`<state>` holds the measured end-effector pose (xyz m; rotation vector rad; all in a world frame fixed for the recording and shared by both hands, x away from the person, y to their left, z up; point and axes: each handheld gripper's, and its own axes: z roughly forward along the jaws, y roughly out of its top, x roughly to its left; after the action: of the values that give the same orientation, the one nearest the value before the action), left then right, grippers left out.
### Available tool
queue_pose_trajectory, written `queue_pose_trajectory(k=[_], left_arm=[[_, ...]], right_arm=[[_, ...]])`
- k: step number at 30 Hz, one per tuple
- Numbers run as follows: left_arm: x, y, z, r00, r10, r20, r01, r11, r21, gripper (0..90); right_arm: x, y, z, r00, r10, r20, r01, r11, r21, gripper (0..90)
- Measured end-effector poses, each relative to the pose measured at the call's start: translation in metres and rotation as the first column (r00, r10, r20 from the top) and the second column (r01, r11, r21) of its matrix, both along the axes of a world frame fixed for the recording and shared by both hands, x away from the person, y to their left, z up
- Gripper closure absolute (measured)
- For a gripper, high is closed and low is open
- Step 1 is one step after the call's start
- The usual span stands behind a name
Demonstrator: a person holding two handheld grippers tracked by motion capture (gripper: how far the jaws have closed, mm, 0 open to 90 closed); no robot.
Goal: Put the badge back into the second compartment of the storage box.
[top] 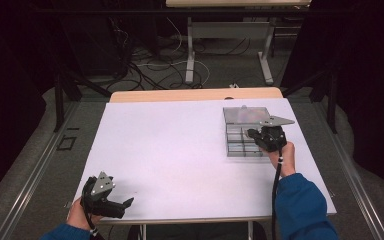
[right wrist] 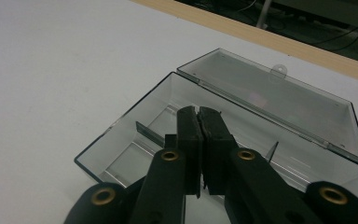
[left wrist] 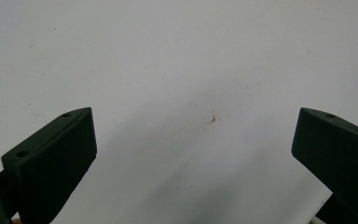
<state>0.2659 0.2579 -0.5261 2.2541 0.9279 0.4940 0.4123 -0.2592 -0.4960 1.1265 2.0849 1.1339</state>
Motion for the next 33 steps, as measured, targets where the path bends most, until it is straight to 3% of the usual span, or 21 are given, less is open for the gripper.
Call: queue_pose_trajectory(k=[15, 33], left_arm=[[0.0, 0.0, 0.0, 1.0, 0.0, -0.001, 0.0, 1.0, 0.004, 0.1], [0.0, 0.0, 0.0, 1.0, -0.005, -0.001, 0.005, 1.0, 0.002, 0.1]], right_arm=[[0.013, -0.014, -0.013, 0.9959, -0.084, -0.034, 0.083, 0.996, -0.026, 87.8], [0.023, -0.015, -0.025, 0.9914, -0.122, -0.047, 0.119, 0.99, -0.072, 87.7]])
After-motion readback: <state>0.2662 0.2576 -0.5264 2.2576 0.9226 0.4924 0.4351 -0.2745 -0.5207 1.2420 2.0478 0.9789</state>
